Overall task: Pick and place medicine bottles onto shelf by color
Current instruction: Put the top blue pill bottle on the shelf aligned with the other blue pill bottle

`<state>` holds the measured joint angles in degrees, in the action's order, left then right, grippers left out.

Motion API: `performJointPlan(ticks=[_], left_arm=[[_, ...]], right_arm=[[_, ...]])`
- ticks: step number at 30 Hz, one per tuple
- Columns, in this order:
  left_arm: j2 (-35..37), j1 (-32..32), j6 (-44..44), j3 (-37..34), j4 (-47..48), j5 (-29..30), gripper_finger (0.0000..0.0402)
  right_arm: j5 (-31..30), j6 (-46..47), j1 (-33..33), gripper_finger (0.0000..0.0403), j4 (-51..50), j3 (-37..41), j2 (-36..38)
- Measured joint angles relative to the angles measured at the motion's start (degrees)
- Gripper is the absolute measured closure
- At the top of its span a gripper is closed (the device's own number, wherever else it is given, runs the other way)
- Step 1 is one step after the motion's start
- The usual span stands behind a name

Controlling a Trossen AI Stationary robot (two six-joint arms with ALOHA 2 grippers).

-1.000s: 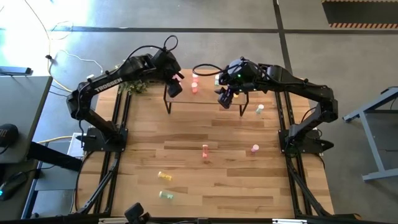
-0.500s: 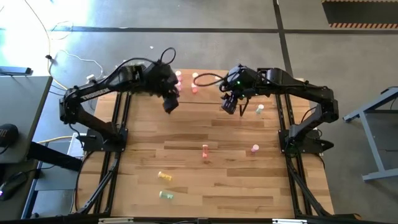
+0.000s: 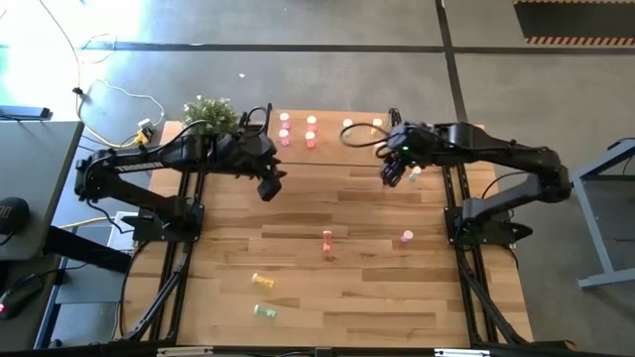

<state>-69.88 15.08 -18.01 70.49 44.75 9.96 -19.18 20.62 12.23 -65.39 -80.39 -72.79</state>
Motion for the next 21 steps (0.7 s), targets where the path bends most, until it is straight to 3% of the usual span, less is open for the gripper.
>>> performJointPlan(ticks=[10, 21], left_arm=[[3.9, -3.6, -1.4, -8.7, -10.6, 3.4, 0.0216], [6.8, -5.3, 0.8, -15.8, -18.9, 6.0, 0.0216]], right_arm=[[0.2, 9.2, 10.8, 0.0217, 0.9, 9.4, 11.9], [7.2, 9.5, 27.9, 0.0217, -1.9, 10.1, 12.3]])
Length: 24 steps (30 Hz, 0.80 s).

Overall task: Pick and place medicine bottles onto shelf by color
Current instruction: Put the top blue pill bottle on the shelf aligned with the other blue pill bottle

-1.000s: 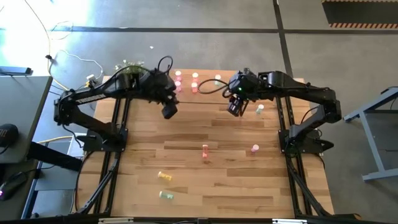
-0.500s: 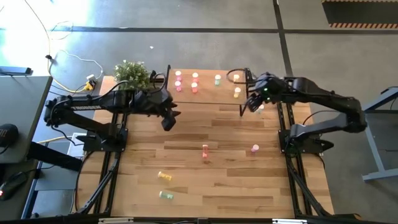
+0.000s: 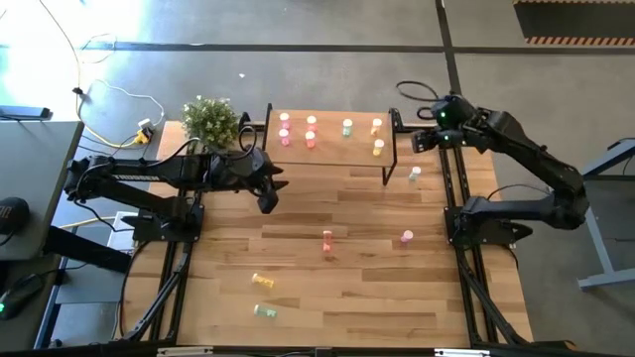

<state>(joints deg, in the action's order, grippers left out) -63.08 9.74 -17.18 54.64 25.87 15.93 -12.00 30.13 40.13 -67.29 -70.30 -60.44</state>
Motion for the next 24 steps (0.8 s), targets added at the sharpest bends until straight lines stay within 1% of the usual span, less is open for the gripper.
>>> performJointPlan(ticks=[3, 8, 10, 16, 20, 24], left_arm=[[1.5, 0.6, 2.4, -2.2, -3.3, -0.2, 0.0216], [3.2, 2.6, 5.0, -2.7, -3.4, -0.5, 0.0216], [3.9, 3.2, 6.4, -2.7, -3.5, -0.5, 0.0216], [4.9, 5.2, 9.4, -2.7, -3.5, -1.7, 0.0216], [5.1, 6.8, 11.0, -2.7, -3.4, -3.7, 0.0216], [5.1, 9.0, 12.4, -2.7, -3.3, -3.9, 0.0216]], right_arm=[[2.2, -0.4, 4.2, 0.0217, -1.7, 0.0, -0.3], [5.1, 0.9, 10.2, 0.0217, -4.5, 0.0, -0.7], [6.9, 1.2, 12.5, 0.0217, -3.9, 0.7, -0.6], [13.8, 5.2, 17.7, 0.0217, -0.2, 9.2, -0.6], [18.2, 9.2, 18.4, 0.0217, 4.0, 14.5, -0.7], [19.6, 13.3, 18.4, 0.0217, 5.2, 18.3, -0.7]])
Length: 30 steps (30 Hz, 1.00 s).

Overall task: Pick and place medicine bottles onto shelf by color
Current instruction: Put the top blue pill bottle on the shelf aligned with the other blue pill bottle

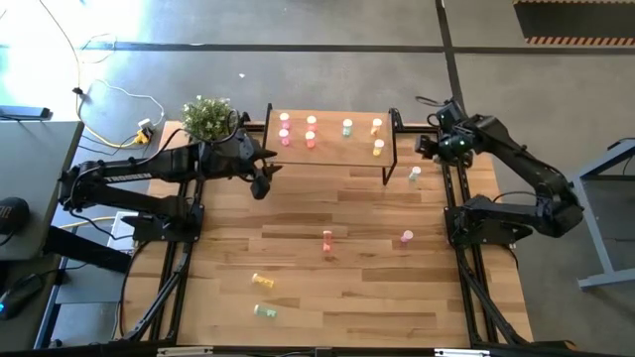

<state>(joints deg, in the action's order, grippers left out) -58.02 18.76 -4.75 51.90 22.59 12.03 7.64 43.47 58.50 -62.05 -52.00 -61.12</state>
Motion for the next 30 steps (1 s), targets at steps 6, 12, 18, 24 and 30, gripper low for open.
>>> performJointPlan(ticks=[6, 12, 18, 24, 30], left_arm=[[0.0, 2.6, 1.2, 0.0, 0.0, -3.2, 0.0216], [0.0, 4.4, 2.0, 0.0, 0.1, -4.2, 0.0216], [0.0, 5.5, 2.1, 0.0, 0.3, -5.8, 0.0216], [0.0, 6.8, 2.1, 0.0, 0.3, -6.3, 0.0216], [0.0, 7.7, 2.6, 0.0, 0.3, -7.1, 0.0216]], right_arm=[[-0.1, -0.4, 0.0, 0.0217, 1.3, 3.0, 0.0], [0.0, -1.4, -0.5, 0.0217, 10.5, 6.1, -0.1], [-0.6, 2.0, -2.2, 0.0217, 12.1, 7.7, -3.2], [-0.7, 3.1, -2.4, 0.0217, 12.1, 7.9, -7.3], [-0.7, 3.1, -2.4, 0.0217, 12.4, 7.9, -9.5]])
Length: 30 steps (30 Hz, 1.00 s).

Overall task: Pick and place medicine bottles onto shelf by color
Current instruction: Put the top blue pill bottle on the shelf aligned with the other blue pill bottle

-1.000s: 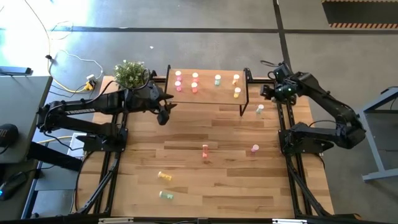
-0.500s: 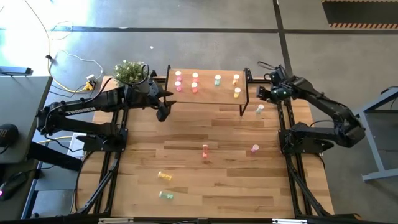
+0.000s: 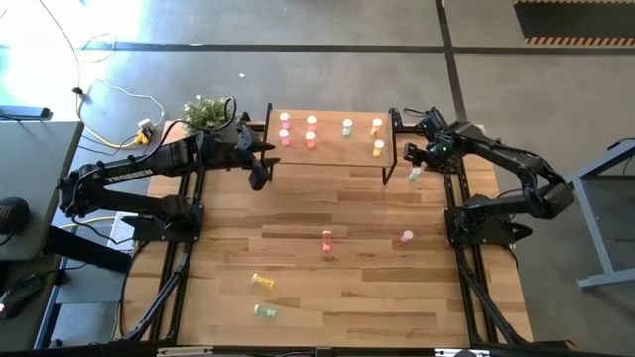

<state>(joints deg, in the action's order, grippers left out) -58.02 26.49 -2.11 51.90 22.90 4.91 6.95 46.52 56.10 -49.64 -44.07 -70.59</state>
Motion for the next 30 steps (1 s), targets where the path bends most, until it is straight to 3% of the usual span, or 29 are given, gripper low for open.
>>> performJointPlan(ticks=[21, 30], left_arm=[[0.0, 0.2, 0.3, 0.0, 0.0, 0.0, 0.0216], [0.0, 0.2, 0.3, 0.0, 0.0, 0.0, 0.0216]], right_arm=[[-0.9, 0.0, -0.2, 0.0219, 1.2, 0.0, -6.3], [-2.0, 0.2, -2.6, 0.0275, 1.1, 0.0, -6.6]])
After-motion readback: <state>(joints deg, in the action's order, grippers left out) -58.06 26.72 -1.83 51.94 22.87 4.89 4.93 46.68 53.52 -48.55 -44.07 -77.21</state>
